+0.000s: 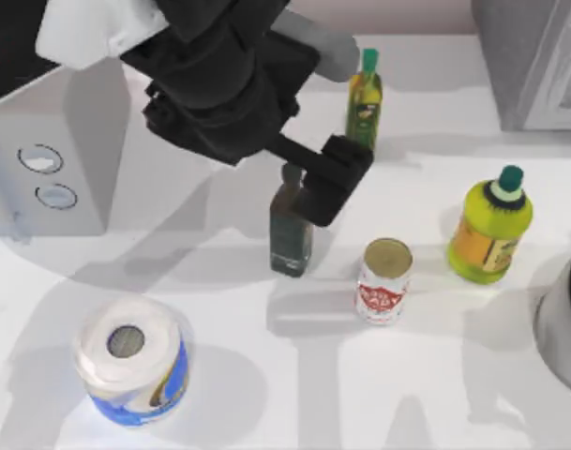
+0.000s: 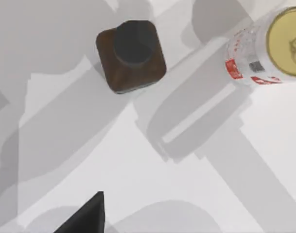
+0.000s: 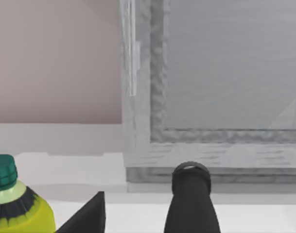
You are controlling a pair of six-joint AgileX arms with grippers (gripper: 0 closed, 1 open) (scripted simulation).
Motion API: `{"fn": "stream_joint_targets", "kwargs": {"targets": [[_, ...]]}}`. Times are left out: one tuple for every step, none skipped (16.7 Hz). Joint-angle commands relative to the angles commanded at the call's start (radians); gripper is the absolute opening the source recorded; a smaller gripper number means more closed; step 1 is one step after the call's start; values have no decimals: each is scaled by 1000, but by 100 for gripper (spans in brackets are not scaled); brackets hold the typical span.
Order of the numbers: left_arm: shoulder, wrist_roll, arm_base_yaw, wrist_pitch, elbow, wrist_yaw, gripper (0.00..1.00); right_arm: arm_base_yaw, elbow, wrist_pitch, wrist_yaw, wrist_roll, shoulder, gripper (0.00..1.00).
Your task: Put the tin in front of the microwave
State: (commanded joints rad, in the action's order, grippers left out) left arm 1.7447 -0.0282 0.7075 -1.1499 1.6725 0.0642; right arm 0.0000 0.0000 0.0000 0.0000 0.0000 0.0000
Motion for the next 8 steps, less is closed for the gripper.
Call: {"fn": "stream_joint_targets", "kwargs": {"targets": [[91, -3, 33, -55, 98, -3, 100, 0, 0, 0, 0, 0, 0, 100], [179, -7, 63, -106, 192, -6, 100, 0, 0, 0, 0, 0, 0, 100], [263, -10, 90, -154, 283, -9, 100, 0, 0, 0, 0, 0, 0, 100], [342, -14, 114, -199, 369, -14, 100, 0, 0, 0, 0, 0, 0, 100], [415, -17, 133, -239, 449, -18, 100, 0, 0, 0, 0, 0, 0, 100], [483, -20, 148, -275, 522, -24, 100, 0, 0, 0, 0, 0, 0, 100], [544, -23, 160, -307, 589, -30, 100, 0, 0, 0, 0, 0, 0, 100], [600, -26, 167, -335, 648, -36, 100, 0, 0, 0, 0, 0, 0, 100]]}}
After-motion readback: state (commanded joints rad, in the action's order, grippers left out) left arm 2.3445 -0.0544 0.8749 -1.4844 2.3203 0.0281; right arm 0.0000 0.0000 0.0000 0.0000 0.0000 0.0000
